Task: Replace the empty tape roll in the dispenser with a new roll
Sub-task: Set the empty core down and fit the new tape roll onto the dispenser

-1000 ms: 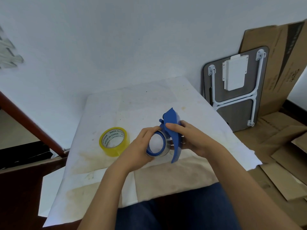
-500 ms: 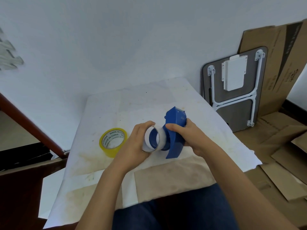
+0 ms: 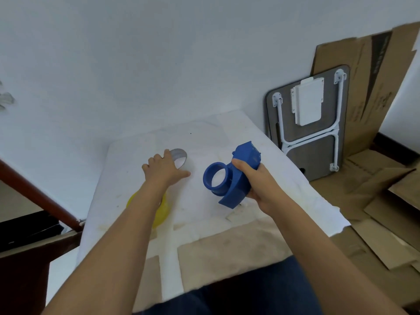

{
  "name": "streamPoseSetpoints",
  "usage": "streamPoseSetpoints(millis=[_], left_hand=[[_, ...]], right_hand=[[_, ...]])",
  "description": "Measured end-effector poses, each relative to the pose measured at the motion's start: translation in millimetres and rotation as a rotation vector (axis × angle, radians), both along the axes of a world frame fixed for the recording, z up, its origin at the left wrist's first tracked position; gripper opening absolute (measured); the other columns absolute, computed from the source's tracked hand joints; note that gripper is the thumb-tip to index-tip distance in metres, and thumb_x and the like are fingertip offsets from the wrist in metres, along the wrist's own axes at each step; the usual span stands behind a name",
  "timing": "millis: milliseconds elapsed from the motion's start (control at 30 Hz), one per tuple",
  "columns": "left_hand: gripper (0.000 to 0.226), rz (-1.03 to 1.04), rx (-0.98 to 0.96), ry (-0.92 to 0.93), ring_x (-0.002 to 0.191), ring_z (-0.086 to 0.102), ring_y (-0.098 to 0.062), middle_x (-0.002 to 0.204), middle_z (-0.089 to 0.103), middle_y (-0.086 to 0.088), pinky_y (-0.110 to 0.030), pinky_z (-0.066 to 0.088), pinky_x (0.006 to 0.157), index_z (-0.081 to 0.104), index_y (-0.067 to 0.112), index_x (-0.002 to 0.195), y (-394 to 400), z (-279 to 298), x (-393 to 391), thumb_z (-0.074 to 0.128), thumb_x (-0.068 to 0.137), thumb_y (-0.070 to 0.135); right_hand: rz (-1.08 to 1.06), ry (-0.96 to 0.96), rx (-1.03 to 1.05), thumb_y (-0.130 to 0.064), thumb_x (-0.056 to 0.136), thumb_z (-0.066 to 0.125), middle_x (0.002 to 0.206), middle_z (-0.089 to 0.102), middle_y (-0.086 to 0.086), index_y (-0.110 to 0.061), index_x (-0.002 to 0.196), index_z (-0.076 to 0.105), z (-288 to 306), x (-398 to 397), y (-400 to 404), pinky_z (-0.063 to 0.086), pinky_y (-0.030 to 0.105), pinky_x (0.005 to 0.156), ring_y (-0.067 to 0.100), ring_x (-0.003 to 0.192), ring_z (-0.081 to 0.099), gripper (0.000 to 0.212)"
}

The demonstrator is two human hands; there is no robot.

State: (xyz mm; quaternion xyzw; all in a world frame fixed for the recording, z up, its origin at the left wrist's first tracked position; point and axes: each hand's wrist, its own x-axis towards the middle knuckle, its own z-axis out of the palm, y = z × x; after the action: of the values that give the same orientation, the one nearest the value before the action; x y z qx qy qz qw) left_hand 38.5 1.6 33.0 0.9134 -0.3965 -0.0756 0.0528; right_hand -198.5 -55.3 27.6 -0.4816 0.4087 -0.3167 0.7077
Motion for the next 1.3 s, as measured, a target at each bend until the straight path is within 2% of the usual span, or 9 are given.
streamPoseSetpoints(millis=[367, 500, 600, 700, 800, 867, 933, 1133, 1300], left_hand=[[0.109, -0.023, 0.087, 0.096, 0.146, 0.027, -0.033, 0.158, 0.029, -0.013, -0.049, 0.025, 0.114, 0.003, 0.031, 0.16, -17, -21, 5, 0.071, 0.079, 0.057], [0.105, -0.042, 0.011, 0.115, 0.149, 0.023, -0.035, 0.166, 0.016, -0.01, -0.051, 0.024, 0.115, 0.002, 0.035, 0.16, -2, -9, 10, 0.069, 0.083, 0.059], [0.096, -0.015, -0.074, 0.128, 0.148, 0.025, -0.036, 0.167, 0.016, -0.008, -0.053, 0.026, 0.115, 0.01, 0.032, 0.16, 21, 3, 24, 0.068, 0.087, 0.052], [0.093, 0.028, -0.175, 0.252, 0.148, 0.029, -0.036, 0.165, 0.021, -0.016, -0.05, 0.029, 0.118, 0.012, 0.027, 0.161, 56, 12, 39, 0.069, 0.09, 0.045], [0.107, 0.057, -0.121, 0.426, 0.147, 0.032, -0.036, 0.164, 0.022, -0.019, -0.048, 0.032, 0.116, 0.003, 0.031, 0.161, 90, 9, 38, 0.071, 0.083, 0.056], [0.126, 0.067, -0.052, 0.483, 0.147, 0.033, -0.036, 0.164, 0.02, -0.018, -0.05, 0.033, 0.116, -0.005, 0.043, 0.158, 106, 1, 29, 0.073, 0.064, 0.074], [0.129, 0.059, -0.038, 0.484, 0.146, 0.033, -0.036, 0.163, 0.019, -0.017, -0.051, 0.032, 0.117, -0.008, 0.05, 0.155, 113, -11, 18, 0.078, 0.061, 0.071], [0.125, 0.075, -0.317, 0.432, 0.131, 0.047, -0.034, 0.146, 0.03, -0.015, -0.043, 0.041, 0.108, -0.006, 0.054, 0.153, 123, -34, 4, 0.086, 0.069, 0.046], [0.125, -0.086, -0.722, 0.465, 0.126, 0.039, 0.002, 0.146, 0.025, 0.007, -0.016, 0.03, 0.102, 0.0, 0.053, 0.153, 129, -27, -16, 0.09, 0.071, 0.028]], right_hand=[[0.019, 0.034, 0.006, -0.036, 0.083, 0.073, 0.116, 0.067, 0.002, -0.026, 0.12, 0.054, -8, 4, -4, 0.058, 0.042, 0.088, 0.022, 0.105, 0.066, 0.042], [0.036, 0.032, -0.007, -0.036, 0.083, 0.073, 0.114, 0.069, 0.002, -0.027, 0.117, 0.056, -8, 9, -2, 0.058, 0.04, 0.085, 0.021, 0.103, 0.067, 0.038], [0.059, 0.038, -0.011, -0.039, 0.082, 0.073, 0.115, 0.07, 0.001, -0.025, 0.124, 0.055, -7, 17, 3, 0.059, 0.037, 0.082, 0.019, 0.102, 0.067, 0.047], [0.086, 0.043, -0.026, -0.043, 0.081, 0.074, 0.114, 0.07, 0.0, -0.027, 0.124, 0.056, -6, 26, 9, 0.059, 0.035, 0.078, 0.018, 0.101, 0.068, 0.05], [0.122, 0.063, -0.055, -0.047, 0.078, 0.075, 0.115, 0.07, 0.001, -0.025, 0.125, 0.055, -7, 36, 13, 0.059, 0.036, 0.08, 0.019, 0.101, 0.068, 0.055], [0.144, 0.087, -0.086, -0.05, 0.076, 0.076, 0.115, 0.07, 0.0, -0.025, 0.124, 0.054, -8, 42, 17, 0.059, 0.039, 0.085, 0.019, 0.102, 0.068, 0.059], [0.143, 0.137, -0.122, -0.057, 0.068, 0.077, 0.116, 0.068, -0.001, -0.024, 0.126, 0.051, -10, 46, 20, 0.058, 0.042, 0.088, 0.018, 0.102, 0.067, 0.071], [0.109, 0.185, -0.226, -0.058, 0.069, 0.077, 0.116, 0.063, -0.006, -0.024, 0.126, 0.046, -12, 49, 29, 0.055, 0.034, 0.083, 0.014, 0.101, 0.064, 0.073], [0.052, 0.14, -0.218, -0.066, 0.064, 0.074, 0.116, 0.067, -0.005, -0.025, 0.124, 0.05, -11, 43, 28, 0.056, 0.041, 0.091, 0.015, 0.103, 0.066, 0.077]])
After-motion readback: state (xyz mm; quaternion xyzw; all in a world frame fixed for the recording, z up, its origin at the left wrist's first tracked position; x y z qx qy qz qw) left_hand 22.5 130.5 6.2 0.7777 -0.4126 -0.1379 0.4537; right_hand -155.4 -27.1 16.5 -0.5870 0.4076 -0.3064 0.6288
